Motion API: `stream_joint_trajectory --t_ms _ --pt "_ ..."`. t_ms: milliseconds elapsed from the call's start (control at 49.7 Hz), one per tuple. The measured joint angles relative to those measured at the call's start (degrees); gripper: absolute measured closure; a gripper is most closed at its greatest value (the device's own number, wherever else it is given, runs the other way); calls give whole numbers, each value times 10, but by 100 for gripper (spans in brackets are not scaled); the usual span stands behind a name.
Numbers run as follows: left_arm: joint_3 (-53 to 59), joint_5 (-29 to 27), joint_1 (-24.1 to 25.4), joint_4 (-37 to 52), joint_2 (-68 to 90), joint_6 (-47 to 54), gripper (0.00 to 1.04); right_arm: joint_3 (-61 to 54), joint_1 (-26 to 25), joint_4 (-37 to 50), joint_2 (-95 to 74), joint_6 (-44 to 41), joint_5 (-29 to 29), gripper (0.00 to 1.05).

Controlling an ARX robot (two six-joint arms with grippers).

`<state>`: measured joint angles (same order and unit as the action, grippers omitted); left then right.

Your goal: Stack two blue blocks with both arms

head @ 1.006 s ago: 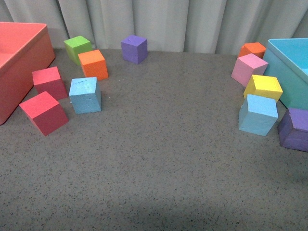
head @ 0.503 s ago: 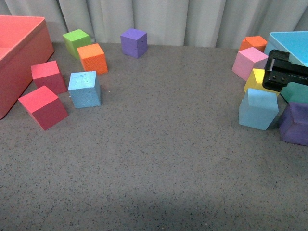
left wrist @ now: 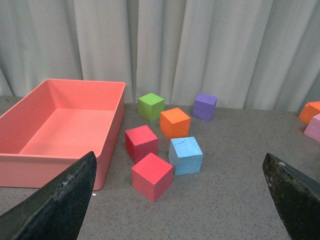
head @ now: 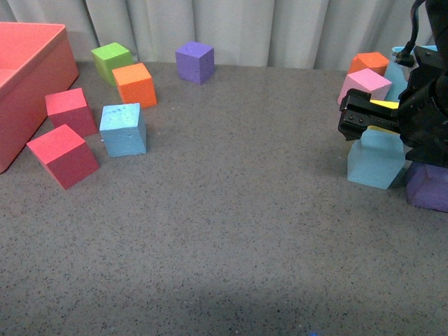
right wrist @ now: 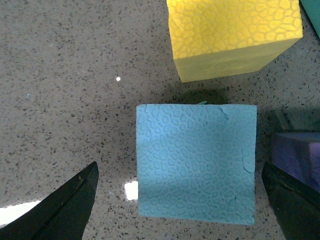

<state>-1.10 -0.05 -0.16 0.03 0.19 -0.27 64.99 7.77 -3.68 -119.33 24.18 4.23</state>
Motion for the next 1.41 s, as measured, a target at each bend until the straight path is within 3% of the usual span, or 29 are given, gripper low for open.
stream_joint_trajectory --t_ms 181,362,503,764,1167,1408 --pt "0 0 0 0 0 0 7 51 1 -41 -52 0 14 11" --pt "0 0 0 0 0 0 7 94 4 -96 -84 0 24 46" --pt "0 0 0 0 0 0 7 104 7 -98 -84 1 22 56" --pt "0 0 0 0 0 0 7 108 34 -95 -83 -6 -11 58" --pt "0 0 0 0 0 0 7 201 152 -122 -126 -1 -42 59" --pt "0 0 0 0 0 0 7 264 183 -139 -173 3 -39 59"
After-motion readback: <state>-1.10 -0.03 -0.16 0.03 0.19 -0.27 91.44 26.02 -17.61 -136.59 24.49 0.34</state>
